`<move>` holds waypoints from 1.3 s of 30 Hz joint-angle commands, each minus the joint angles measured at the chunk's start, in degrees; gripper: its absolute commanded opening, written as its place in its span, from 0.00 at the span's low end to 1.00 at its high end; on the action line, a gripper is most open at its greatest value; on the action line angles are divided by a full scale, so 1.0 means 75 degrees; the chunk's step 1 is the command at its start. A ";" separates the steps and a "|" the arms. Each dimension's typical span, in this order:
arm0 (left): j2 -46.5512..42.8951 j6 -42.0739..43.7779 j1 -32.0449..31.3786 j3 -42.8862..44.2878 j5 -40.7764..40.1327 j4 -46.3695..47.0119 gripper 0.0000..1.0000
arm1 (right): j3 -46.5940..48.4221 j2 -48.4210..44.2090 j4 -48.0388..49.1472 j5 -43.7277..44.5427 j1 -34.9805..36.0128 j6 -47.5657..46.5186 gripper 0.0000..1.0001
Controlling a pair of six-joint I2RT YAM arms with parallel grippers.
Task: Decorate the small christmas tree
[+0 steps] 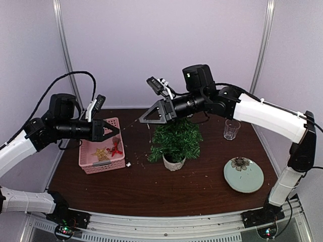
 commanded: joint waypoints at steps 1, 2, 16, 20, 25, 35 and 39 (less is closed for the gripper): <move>-0.0523 0.0191 0.0086 -0.0447 -0.0556 -0.0430 0.39 | 0.0092 -0.0115 0.1038 -0.0368 -0.0029 0.0313 0.00; -0.0779 0.0297 0.0083 -0.0554 -0.0586 -0.0352 0.43 | 0.0090 -0.0095 0.1059 -0.0366 -0.0035 0.0327 0.00; -0.2750 0.1829 -0.0931 -0.1508 -0.1021 -0.0636 0.68 | 0.0288 0.0174 0.0800 -0.0475 -0.0035 0.0207 0.00; -0.2563 0.2607 -0.1515 -0.0873 -0.1648 -0.1458 0.66 | 0.0398 0.0234 0.0506 -0.0351 -0.0056 0.0032 0.00; -0.2155 0.3522 -0.2254 -0.0248 -0.2484 -0.2023 0.64 | 0.0478 0.0318 0.0292 0.0066 -0.0192 0.0056 0.00; -0.0887 0.5658 -0.4885 -0.0079 -0.5671 -0.1075 0.54 | 0.0729 0.0608 0.0447 0.0659 -0.0488 0.0405 0.00; -0.0469 0.5653 -0.4991 -0.0170 -0.5470 -0.0311 0.52 | 0.1006 0.0836 0.0454 0.0729 -0.0521 0.0473 0.00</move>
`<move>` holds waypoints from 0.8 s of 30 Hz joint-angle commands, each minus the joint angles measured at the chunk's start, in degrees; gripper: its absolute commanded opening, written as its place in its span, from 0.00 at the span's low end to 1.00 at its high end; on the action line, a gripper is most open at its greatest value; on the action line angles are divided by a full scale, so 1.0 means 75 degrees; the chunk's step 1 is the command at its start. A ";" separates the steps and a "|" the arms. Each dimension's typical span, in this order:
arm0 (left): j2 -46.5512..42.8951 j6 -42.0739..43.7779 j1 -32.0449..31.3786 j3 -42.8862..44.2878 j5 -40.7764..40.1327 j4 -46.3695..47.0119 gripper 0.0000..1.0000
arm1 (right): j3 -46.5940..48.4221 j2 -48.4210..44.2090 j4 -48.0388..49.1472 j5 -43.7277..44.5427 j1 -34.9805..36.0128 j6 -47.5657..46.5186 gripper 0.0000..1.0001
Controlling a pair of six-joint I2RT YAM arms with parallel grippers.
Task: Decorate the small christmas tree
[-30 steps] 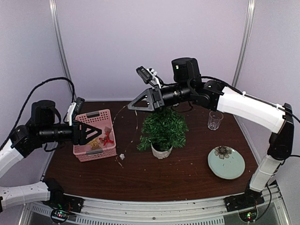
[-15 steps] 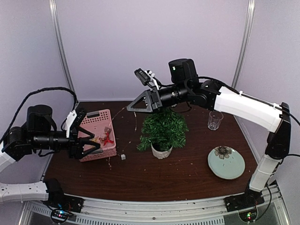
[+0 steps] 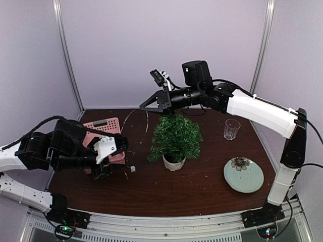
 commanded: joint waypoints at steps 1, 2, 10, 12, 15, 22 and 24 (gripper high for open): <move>0.0320 0.0456 -0.0096 -0.0043 -0.0587 0.1228 0.51 | 0.0470 0.0296 0.0126 0.0253 -0.0056 0.0143 0.00; 0.0427 0.0411 -0.0096 -0.0119 -0.0669 0.1359 0.51 | 0.0530 0.0342 0.0157 0.0231 -0.0060 0.0151 0.00; 0.1031 -0.0670 0.0185 -0.0398 -0.1271 0.1859 0.46 | 0.0845 0.0561 0.0294 0.0064 -0.0058 0.0227 0.00; 0.0985 -0.1055 0.0425 -0.0568 -0.1208 0.1913 0.46 | 0.0914 0.0609 0.0344 0.0020 -0.0061 0.0274 0.00; 0.0914 -0.1604 0.0900 -0.0734 -0.1047 0.1909 0.43 | 0.0956 0.0630 0.0518 -0.0096 -0.0055 0.0385 0.00; 0.1420 -0.1537 0.0968 -0.0387 -0.0553 0.1529 0.26 | 0.1107 0.0728 0.0816 -0.0216 -0.0050 0.0630 0.00; 0.1416 -0.1506 0.0971 -0.0310 -0.0521 0.1707 0.24 | 0.1144 0.0751 0.0864 -0.0209 -0.0033 0.0669 0.00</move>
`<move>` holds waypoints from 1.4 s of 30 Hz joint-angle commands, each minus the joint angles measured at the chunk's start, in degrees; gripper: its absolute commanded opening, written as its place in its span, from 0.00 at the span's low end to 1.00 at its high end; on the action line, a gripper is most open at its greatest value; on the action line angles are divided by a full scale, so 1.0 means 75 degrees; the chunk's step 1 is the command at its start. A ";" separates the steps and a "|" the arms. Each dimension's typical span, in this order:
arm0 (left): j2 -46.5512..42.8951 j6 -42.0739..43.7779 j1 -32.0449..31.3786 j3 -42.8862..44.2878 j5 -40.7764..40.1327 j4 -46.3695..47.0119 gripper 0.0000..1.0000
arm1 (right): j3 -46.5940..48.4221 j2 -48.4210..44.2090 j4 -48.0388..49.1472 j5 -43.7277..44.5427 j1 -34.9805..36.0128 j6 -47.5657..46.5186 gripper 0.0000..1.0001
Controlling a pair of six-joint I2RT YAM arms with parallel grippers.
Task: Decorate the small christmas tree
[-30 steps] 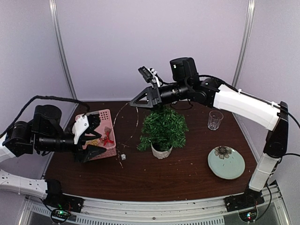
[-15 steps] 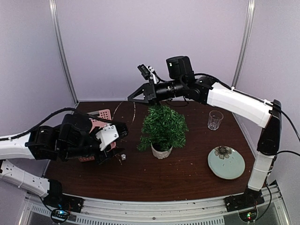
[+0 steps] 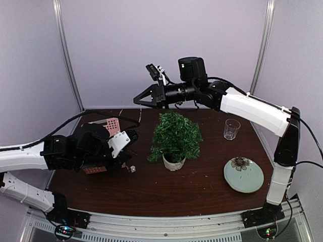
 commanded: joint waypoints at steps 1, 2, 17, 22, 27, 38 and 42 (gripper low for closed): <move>0.0077 -0.0111 -0.0001 0.0352 0.0262 0.0359 0.24 | 0.0320 0.0109 0.0394 -0.0124 0.0005 0.0166 0.00; 0.0068 -0.0083 0.0000 0.0327 0.0260 0.0441 0.23 | 0.0310 0.0109 0.0412 -0.0119 0.0011 0.0167 0.00; -0.0451 -0.1507 0.0013 0.0962 0.1421 0.1083 0.00 | 0.0443 0.0319 0.0175 0.0049 0.0008 -0.0015 0.31; -0.0813 -0.2507 0.0066 0.1157 0.1373 0.1278 0.00 | 0.0129 -0.0095 -0.0095 0.0313 -0.0011 -0.0646 0.93; -0.0872 -0.3113 0.0179 0.1532 0.1288 0.1345 0.00 | -0.0920 -0.0894 0.0731 0.0466 -0.0081 -0.0753 0.99; -0.0826 -0.4711 0.0600 0.1839 0.1352 0.2321 0.00 | -0.1883 -0.1919 0.0448 0.0989 0.0357 -0.2599 0.73; -0.0704 -0.4780 0.0595 0.2090 0.1288 0.2478 0.00 | -0.1732 -0.1742 0.0229 0.1147 0.0779 -0.3088 0.68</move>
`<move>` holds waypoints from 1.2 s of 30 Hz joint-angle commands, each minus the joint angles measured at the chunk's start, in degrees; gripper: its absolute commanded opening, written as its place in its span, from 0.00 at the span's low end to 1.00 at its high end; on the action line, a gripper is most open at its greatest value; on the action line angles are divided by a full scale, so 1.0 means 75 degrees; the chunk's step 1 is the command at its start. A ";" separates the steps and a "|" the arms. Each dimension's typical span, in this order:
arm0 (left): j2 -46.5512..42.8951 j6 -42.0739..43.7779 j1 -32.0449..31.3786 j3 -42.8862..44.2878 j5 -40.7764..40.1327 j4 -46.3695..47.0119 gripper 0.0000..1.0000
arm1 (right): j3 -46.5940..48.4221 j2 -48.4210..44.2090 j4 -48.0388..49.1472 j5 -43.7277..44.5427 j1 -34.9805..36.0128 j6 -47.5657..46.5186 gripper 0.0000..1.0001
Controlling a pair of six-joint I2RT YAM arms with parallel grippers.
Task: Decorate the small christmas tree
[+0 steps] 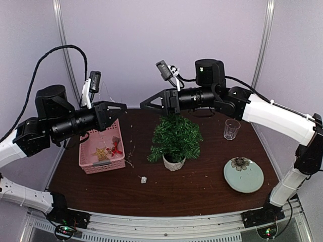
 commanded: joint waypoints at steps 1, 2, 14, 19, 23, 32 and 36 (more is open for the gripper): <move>0.0069 -0.0352 0.0038 0.0425 -0.0015 0.0830 0.00 | 0.0206 0.0167 -0.0271 0.0372 0.0451 -0.0905 0.68; 0.0077 -0.0367 0.0038 0.0454 -0.0060 0.0940 0.00 | 0.0208 0.0207 -0.0271 0.0429 0.0561 -0.1015 0.68; -0.0081 -0.0821 0.0061 0.0357 -0.0366 0.1651 0.00 | 0.0035 0.1046 0.0510 0.0946 0.1064 -0.1086 0.58; -0.0247 -0.0863 0.0072 0.0238 -0.0481 0.1683 0.00 | -0.0168 0.1171 0.0778 0.1104 0.1111 -0.1026 0.27; -0.0396 -0.0810 0.0067 0.0152 -0.0768 0.1373 0.00 | 0.0244 0.1068 0.0349 0.1277 0.1163 -0.1174 0.00; -0.0236 -0.0945 0.0140 -0.0081 -0.1645 -0.0142 0.00 | 0.1561 0.0451 -0.0970 0.1265 0.1218 -0.1505 0.00; -0.0119 -0.0987 0.0186 -0.0027 -0.1934 -0.0723 0.00 | 0.1554 0.0275 -0.1494 0.1281 0.1198 -0.1577 0.00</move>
